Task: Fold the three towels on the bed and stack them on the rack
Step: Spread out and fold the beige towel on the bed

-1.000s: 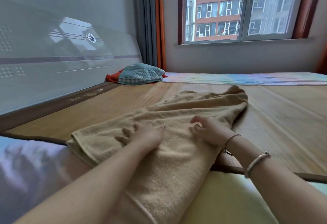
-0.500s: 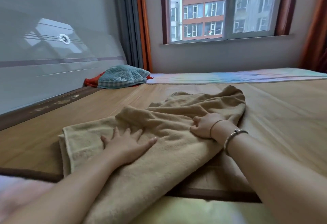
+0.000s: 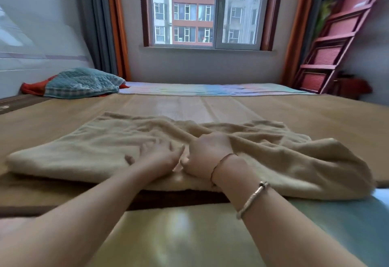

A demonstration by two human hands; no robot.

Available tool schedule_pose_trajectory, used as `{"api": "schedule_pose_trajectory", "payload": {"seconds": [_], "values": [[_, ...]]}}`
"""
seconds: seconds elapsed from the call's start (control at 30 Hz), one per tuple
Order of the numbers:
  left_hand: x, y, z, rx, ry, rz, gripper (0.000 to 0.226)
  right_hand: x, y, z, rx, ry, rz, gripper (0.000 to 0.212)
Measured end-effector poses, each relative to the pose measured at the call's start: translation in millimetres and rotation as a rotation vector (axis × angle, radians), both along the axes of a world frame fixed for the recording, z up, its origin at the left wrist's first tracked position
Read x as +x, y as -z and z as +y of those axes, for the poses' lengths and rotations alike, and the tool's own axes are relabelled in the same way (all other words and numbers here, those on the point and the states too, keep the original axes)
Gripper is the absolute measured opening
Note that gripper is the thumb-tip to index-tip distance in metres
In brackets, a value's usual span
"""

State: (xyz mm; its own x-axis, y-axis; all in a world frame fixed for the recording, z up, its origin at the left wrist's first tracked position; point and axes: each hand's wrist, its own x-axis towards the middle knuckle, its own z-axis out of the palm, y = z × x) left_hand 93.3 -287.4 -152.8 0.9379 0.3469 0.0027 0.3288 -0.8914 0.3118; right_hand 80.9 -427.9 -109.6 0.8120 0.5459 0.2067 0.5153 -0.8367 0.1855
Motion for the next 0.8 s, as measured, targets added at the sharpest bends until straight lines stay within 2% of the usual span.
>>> {"api": "schedule_pose_trajectory", "payload": {"seconds": [0.03, 0.1, 0.17, 0.27, 0.4, 0.57, 0.63, 0.73, 0.8], "values": [[-8.5, 6.2, -7.1, 0.042, -0.016, 0.011, 0.069, 1.6, -5.6, -14.4, 0.135, -0.003, 0.055, 0.033], [-20.7, 11.5, -11.9, 0.116, -0.03, 0.02, 0.074, 8.8, -12.8, -47.7, 0.414, 0.023, 0.206, 0.027], [-22.6, 11.0, -7.8, 0.106, -0.023, 0.03, 0.075, 26.5, -9.0, -83.7, 0.547, 0.112, 0.171, 0.023], [-18.1, 8.5, -1.2, 0.112, 0.004, 0.068, 0.077, 41.7, -2.4, -130.9, 0.531, 0.318, 0.109, 0.025], [-18.8, 7.1, 15.5, 0.134, 0.048, 0.09, 0.081, 40.0, 2.3, -172.9, 0.375, 0.551, 0.168, 0.056], [-21.2, -3.1, 25.9, 0.197, 0.07, 0.165, 0.097, 39.8, 11.7, -205.9, 0.622, 0.613, 0.333, 0.082], [-16.3, -7.2, 20.5, 0.216, 0.047, 0.159, 0.094, 44.0, 13.4, -212.8, 0.673, 0.668, 0.303, 0.083], [4.5, -7.1, 3.6, 0.178, 0.113, 0.051, 0.12, 52.4, 19.1, -217.6, 0.769, 0.666, 0.329, 0.078], [10.6, -10.4, -31.3, 0.081, 0.212, -0.007, 0.114, 60.3, 24.5, -218.2, 0.843, 0.622, 0.338, 0.064]]}}
